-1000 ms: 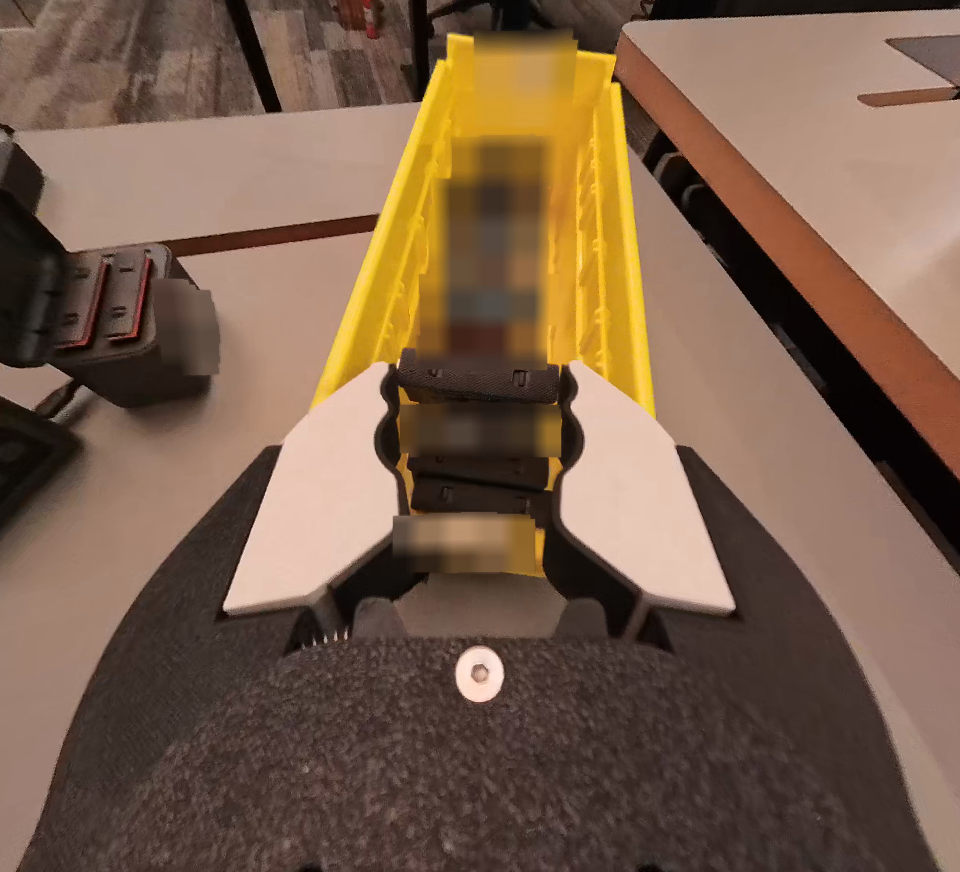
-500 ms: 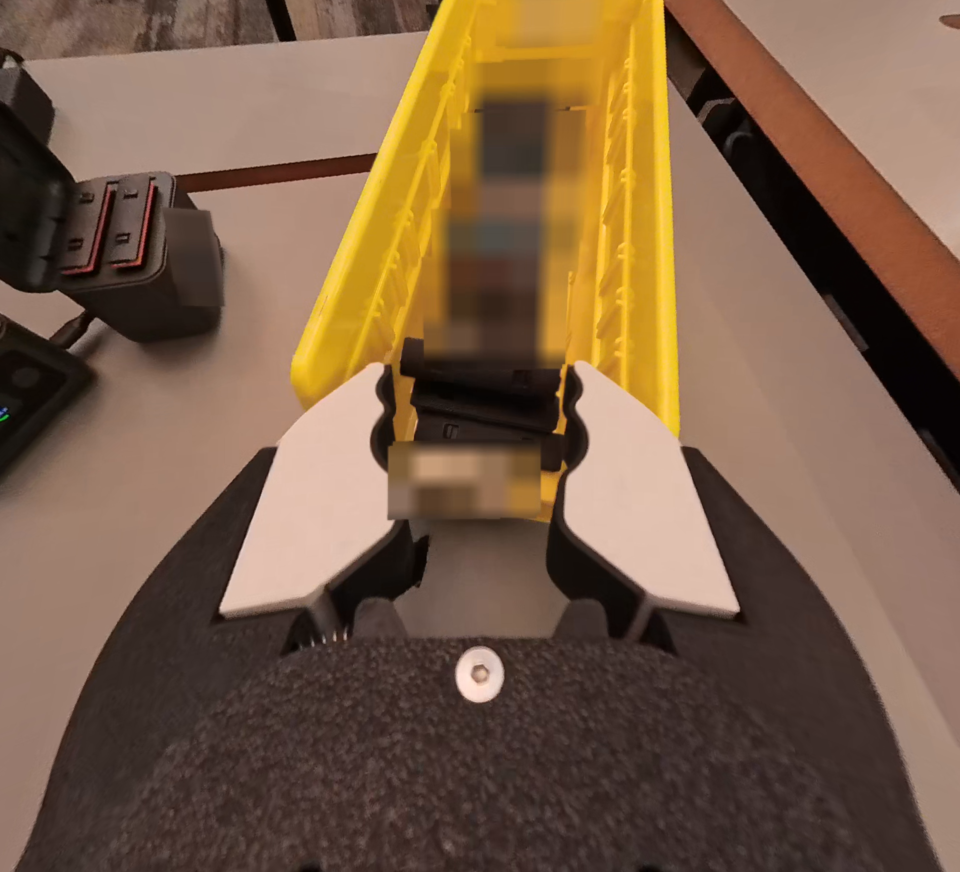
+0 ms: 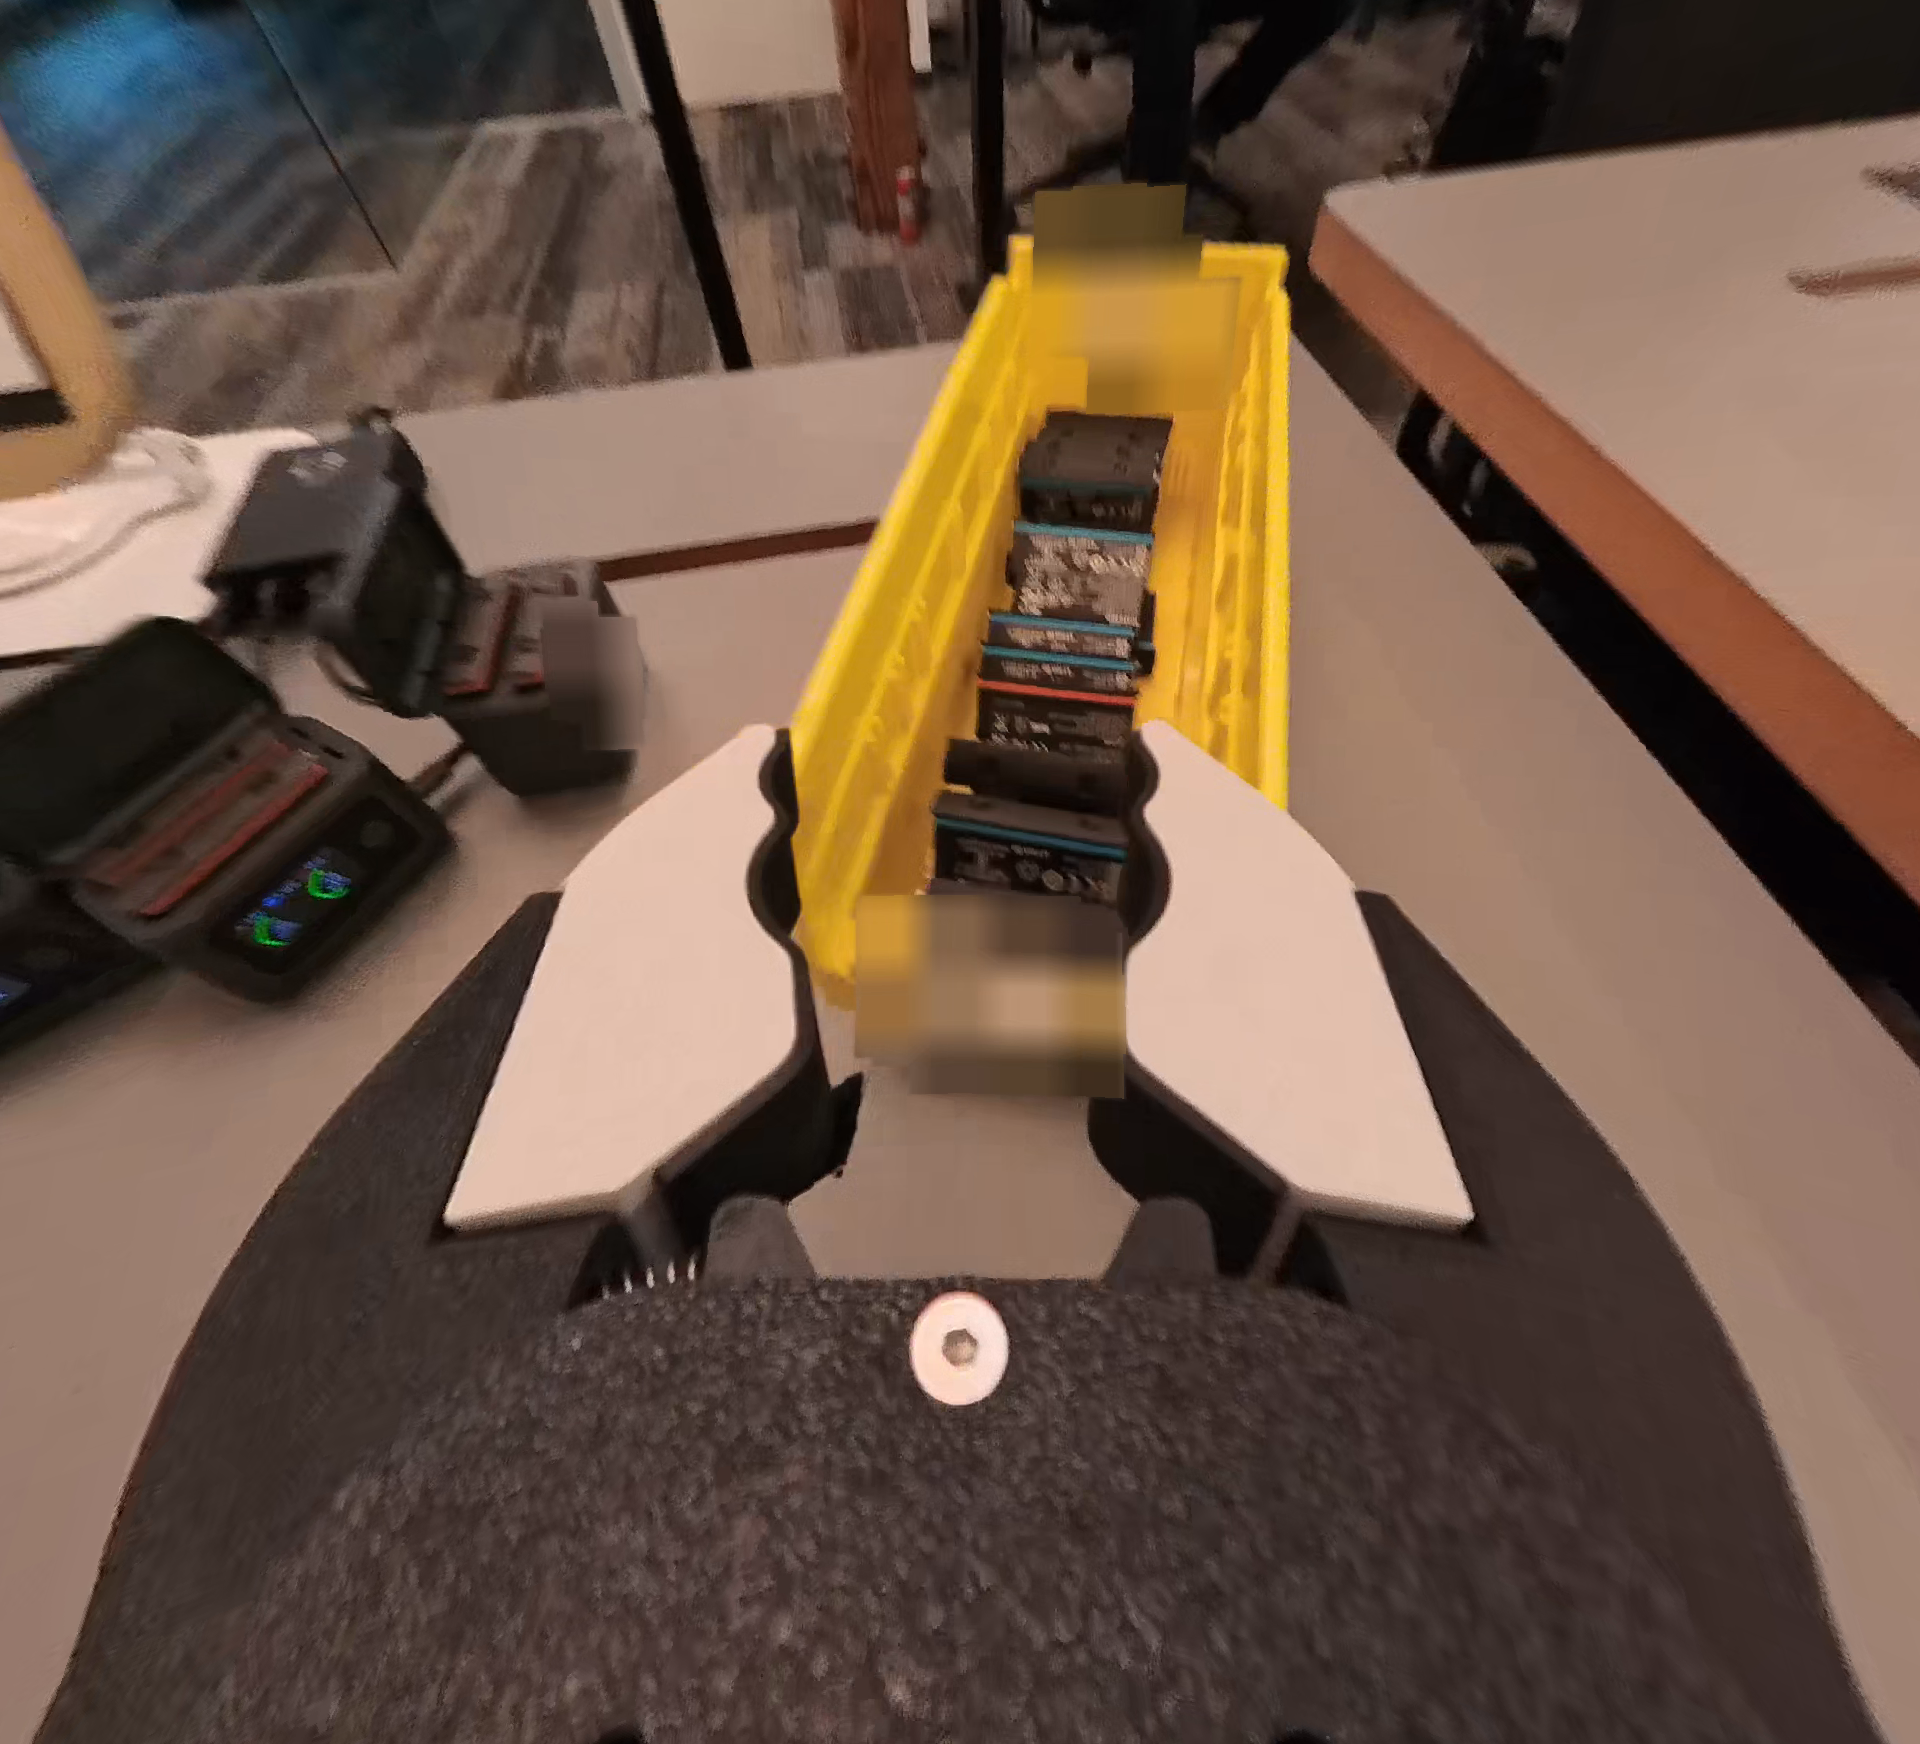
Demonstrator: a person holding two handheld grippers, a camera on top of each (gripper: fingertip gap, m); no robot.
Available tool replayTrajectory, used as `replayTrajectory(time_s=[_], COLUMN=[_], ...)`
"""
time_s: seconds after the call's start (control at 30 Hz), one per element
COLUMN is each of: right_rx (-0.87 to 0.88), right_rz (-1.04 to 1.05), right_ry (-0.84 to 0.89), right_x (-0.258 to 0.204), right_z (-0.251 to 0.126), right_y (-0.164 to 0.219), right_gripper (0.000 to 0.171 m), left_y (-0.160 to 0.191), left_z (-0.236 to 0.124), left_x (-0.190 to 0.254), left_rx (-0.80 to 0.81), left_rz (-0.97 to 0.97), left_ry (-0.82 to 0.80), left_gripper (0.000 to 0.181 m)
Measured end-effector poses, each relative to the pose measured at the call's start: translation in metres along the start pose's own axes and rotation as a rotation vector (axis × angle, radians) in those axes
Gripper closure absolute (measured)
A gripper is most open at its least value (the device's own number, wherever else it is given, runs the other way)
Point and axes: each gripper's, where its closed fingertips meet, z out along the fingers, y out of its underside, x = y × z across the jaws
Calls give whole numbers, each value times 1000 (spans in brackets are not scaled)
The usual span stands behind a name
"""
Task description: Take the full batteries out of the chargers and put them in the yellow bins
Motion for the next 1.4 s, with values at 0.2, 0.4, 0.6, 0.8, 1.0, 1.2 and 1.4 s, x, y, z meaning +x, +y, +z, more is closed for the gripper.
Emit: replayTrajectory(time_s=[0.2, 0.4, 0.6, 0.8, 1.0, 1.2, 1.4], right_rx=[107, 40, -142, -232, -293, -337, -307], right_rz=[-136, -303, -389, -477, -488, -445, -428], right_ry=[-210, -441, -644, -672, -652, -576, -572], right_x=[-81, -175, -245, -271, -293, -295, -304], right_z=[-17, -17, -14, -2, 16, 32, 42], right_y=[-27, 2, 74, 115, 123, 127, 125], right_gripper=[107, 107, 105, 102, 94, 84, 92], left_y=[0, 1, 9, -9, -61, -65, -41], left_z=[0, 1, -3, -31, -34, 3, 28], left_x=[-7, -16, -34, -42, 9, 78, 97], left_rx=[-2, -10, -54, -34, 131, 81, -50], left_rz=[-1, -25, -68, -45, -41, 11, 149], left_ry=[-44, -91, -175, -207, -18, 179, 163], left_gripper=[133, 138, 139, 142, 143, 121, 114])
